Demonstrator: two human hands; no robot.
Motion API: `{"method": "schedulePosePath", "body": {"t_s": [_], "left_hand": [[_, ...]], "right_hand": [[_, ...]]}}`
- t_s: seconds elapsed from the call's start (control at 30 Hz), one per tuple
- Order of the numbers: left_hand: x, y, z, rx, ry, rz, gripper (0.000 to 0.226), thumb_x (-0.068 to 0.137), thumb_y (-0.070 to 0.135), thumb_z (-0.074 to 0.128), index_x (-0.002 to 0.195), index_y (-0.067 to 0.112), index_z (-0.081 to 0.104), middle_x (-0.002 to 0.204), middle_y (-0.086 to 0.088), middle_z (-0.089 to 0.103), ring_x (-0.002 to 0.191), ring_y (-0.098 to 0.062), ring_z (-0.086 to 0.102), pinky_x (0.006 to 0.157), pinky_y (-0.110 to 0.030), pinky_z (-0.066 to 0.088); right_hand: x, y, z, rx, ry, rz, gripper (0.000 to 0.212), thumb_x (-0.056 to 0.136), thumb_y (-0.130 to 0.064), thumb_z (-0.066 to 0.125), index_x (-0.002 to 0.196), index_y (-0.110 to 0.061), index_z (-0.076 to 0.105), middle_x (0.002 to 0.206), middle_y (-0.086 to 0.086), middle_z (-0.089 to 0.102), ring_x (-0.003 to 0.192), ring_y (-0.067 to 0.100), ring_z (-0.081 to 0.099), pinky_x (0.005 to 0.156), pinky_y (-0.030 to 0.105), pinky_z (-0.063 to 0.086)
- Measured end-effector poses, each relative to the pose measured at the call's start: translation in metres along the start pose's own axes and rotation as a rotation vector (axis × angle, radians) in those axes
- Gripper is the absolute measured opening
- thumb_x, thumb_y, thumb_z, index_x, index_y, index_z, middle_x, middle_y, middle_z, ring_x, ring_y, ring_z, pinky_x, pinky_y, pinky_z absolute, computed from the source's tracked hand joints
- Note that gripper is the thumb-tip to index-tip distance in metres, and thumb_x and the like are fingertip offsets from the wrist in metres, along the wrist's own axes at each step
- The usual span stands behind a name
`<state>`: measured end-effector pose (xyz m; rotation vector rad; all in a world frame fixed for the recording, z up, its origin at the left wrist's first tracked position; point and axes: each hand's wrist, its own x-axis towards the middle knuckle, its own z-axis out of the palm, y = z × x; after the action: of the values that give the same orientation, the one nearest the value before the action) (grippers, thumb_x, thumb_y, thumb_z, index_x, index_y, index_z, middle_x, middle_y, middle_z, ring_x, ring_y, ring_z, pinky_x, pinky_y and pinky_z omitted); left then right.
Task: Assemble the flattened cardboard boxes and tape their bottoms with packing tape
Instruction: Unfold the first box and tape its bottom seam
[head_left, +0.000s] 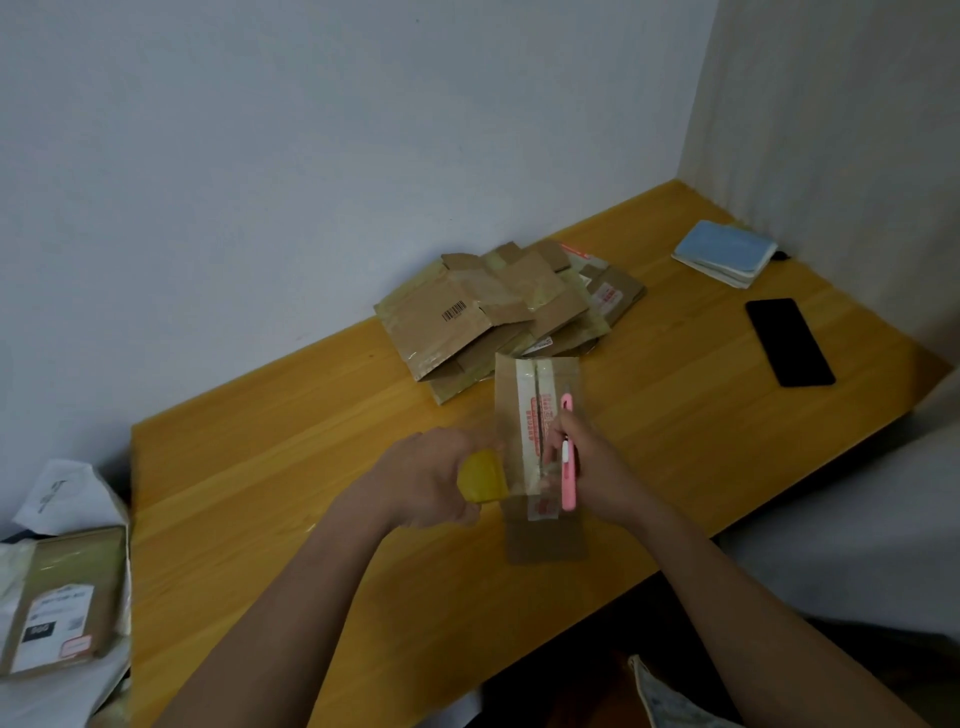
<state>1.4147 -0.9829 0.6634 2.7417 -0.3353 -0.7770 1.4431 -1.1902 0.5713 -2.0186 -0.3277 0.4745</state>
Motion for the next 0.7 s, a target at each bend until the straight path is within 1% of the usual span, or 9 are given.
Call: {"method": "schedulePosePath", "body": {"t_s": [0.1, 0.2, 0.27, 0.4, 0.43, 0.5, 0.57, 0.63, 0.7], "left_hand": [[-0.002, -0.002, 0.0, -0.029, 0.003, -0.006, 0.081, 0.076, 0.025, 0.077, 0.145, 0.033, 0.037, 0.14, 0.007, 0.049, 0.129, -0.018, 0.045, 0.1, -0.036, 0.038], [-0.003, -0.006, 0.001, -0.053, 0.0, -0.019, 0.079, 0.075, 0.025, 0.078, 0.143, 0.034, 0.038, 0.138, 0.007, 0.051, 0.126, -0.018, 0.047, 0.098, -0.035, 0.038], [-0.003, -0.008, 0.005, -0.038, -0.018, -0.03, 0.079, 0.076, 0.025, 0.077, 0.143, 0.034, 0.038, 0.138, 0.007, 0.051, 0.126, -0.019, 0.047, 0.098, -0.036, 0.037], [-0.003, -0.01, 0.012, -0.053, -0.051, -0.04, 0.078, 0.076, 0.025, 0.077, 0.142, 0.036, 0.038, 0.136, 0.005, 0.052, 0.126, -0.02, 0.048, 0.101, -0.042, 0.039], [-0.003, -0.01, 0.012, -0.064, -0.051, -0.042, 0.078, 0.075, 0.024, 0.076, 0.142, 0.036, 0.038, 0.136, 0.005, 0.053, 0.125, -0.021, 0.048, 0.101, -0.043, 0.039], [-0.002, -0.01, 0.012, -0.067, -0.056, -0.045, 0.078, 0.076, 0.023, 0.076, 0.142, 0.036, 0.038, 0.136, 0.004, 0.052, 0.125, -0.021, 0.048, 0.102, -0.044, 0.039], [-0.002, -0.011, 0.012, -0.063, -0.059, -0.041, 0.078, 0.076, 0.022, 0.076, 0.142, 0.036, 0.038, 0.137, 0.005, 0.051, 0.125, -0.021, 0.047, 0.102, -0.043, 0.038], [-0.001, -0.011, 0.012, -0.057, -0.059, -0.042, 0.078, 0.076, 0.023, 0.076, 0.142, 0.036, 0.037, 0.137, 0.005, 0.051, 0.126, -0.02, 0.047, 0.101, -0.042, 0.038], [-0.001, -0.01, 0.011, -0.048, -0.06, -0.038, 0.08, 0.076, 0.023, 0.076, 0.143, 0.036, 0.036, 0.138, 0.006, 0.05, 0.128, -0.02, 0.046, 0.103, -0.041, 0.037]], "right_hand": [[-0.001, 0.0, 0.005, 0.039, 0.014, -0.01, 0.022, 0.093, 0.0, 0.053, 0.081, -0.012, 0.04, 0.087, 0.007, 0.051, 0.071, 0.015, 0.049, 0.063, 0.025, 0.051], [0.001, 0.001, 0.008, -0.04, 0.015, -0.009, 0.016, 0.093, 0.0, 0.051, 0.084, -0.009, 0.04, 0.082, 0.002, 0.048, 0.068, 0.009, 0.044, 0.062, 0.025, 0.045], [0.002, 0.0, 0.007, -0.062, 0.0, -0.021, 0.017, 0.096, -0.002, 0.048, 0.082, -0.007, 0.039, 0.082, 0.001, 0.047, 0.068, 0.009, 0.044, 0.061, 0.021, 0.044], [0.0, -0.003, 0.001, -0.033, 0.031, -0.046, 0.03, 0.104, -0.018, 0.036, 0.075, -0.015, 0.039, 0.072, -0.003, 0.042, 0.063, 0.009, 0.038, 0.063, 0.023, 0.04], [-0.001, -0.003, -0.001, 0.001, 0.005, -0.023, 0.026, 0.104, -0.017, 0.039, 0.078, -0.014, 0.041, 0.074, -0.003, 0.044, 0.064, 0.008, 0.041, 0.065, 0.021, 0.043], [-0.002, -0.005, -0.004, 0.11, -0.061, 0.036, 0.014, 0.099, -0.003, 0.047, 0.086, -0.008, 0.042, 0.082, -0.002, 0.046, 0.074, 0.007, 0.046, 0.07, 0.02, 0.049], [-0.003, -0.004, -0.007, 0.205, -0.079, 0.072, 0.019, 0.093, 0.007, 0.05, 0.087, -0.007, 0.039, 0.089, 0.001, 0.048, 0.083, 0.011, 0.05, 0.075, 0.021, 0.053], [-0.003, -0.006, -0.01, 0.205, -0.068, 0.1, 0.022, 0.088, 0.012, 0.054, 0.091, -0.003, 0.038, 0.1, 0.008, 0.054, 0.098, 0.02, 0.057, 0.085, 0.031, 0.057], [-0.004, -0.005, -0.011, 0.193, -0.058, 0.108, 0.025, 0.085, 0.013, 0.056, 0.099, 0.001, 0.04, 0.109, 0.02, 0.055, 0.106, 0.029, 0.057, 0.087, 0.039, 0.058]]}}
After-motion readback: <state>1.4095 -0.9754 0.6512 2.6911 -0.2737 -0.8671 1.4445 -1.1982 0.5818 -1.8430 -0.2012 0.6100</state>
